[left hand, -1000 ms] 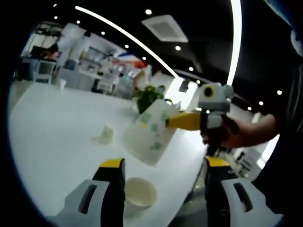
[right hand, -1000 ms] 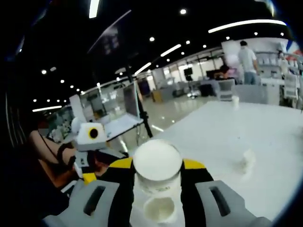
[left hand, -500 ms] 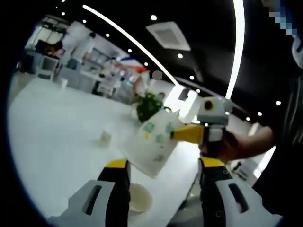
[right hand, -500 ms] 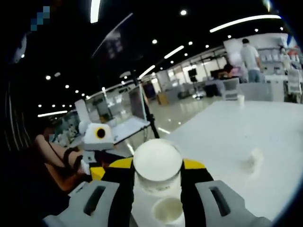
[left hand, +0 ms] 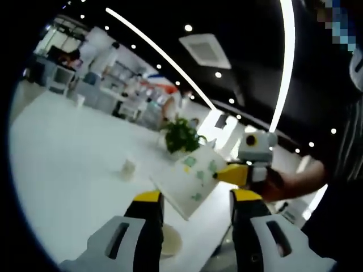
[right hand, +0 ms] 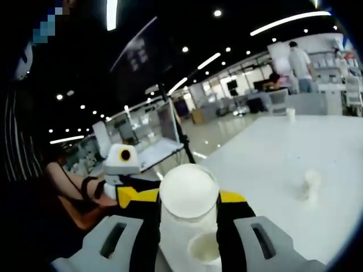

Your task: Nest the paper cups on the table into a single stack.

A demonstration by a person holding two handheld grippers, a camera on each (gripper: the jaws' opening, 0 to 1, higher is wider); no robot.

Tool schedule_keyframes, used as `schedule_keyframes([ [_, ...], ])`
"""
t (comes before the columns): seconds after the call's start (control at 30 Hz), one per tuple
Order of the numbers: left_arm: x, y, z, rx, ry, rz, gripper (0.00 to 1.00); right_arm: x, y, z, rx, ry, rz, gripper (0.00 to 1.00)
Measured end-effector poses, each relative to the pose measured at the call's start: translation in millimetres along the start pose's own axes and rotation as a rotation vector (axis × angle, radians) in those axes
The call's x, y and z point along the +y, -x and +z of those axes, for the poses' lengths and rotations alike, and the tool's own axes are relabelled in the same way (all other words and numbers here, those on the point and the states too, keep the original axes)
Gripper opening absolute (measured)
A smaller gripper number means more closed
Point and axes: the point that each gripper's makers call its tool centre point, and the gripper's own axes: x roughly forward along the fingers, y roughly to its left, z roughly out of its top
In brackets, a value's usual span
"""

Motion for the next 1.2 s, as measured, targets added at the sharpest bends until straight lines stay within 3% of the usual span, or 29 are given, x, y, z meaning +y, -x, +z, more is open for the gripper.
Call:
schedule_keyframes([
  [0.57,-3.2,8,8.0,-0.043,-0.002,-0.023,0.27,10,6,-4.3,-0.037,-0.03,0.082,0.34],
  [0.9,-6.1,13,10.3,-0.052,0.014,-0.043,0.23,16,6,-20.4,-0.004,-0.049,0.112,0.34],
  [1.2,-8.4,15,11.3,-0.047,0.02,-0.052,0.17,18,8,-24.0,-0.002,-0.045,0.135,0.34],
])
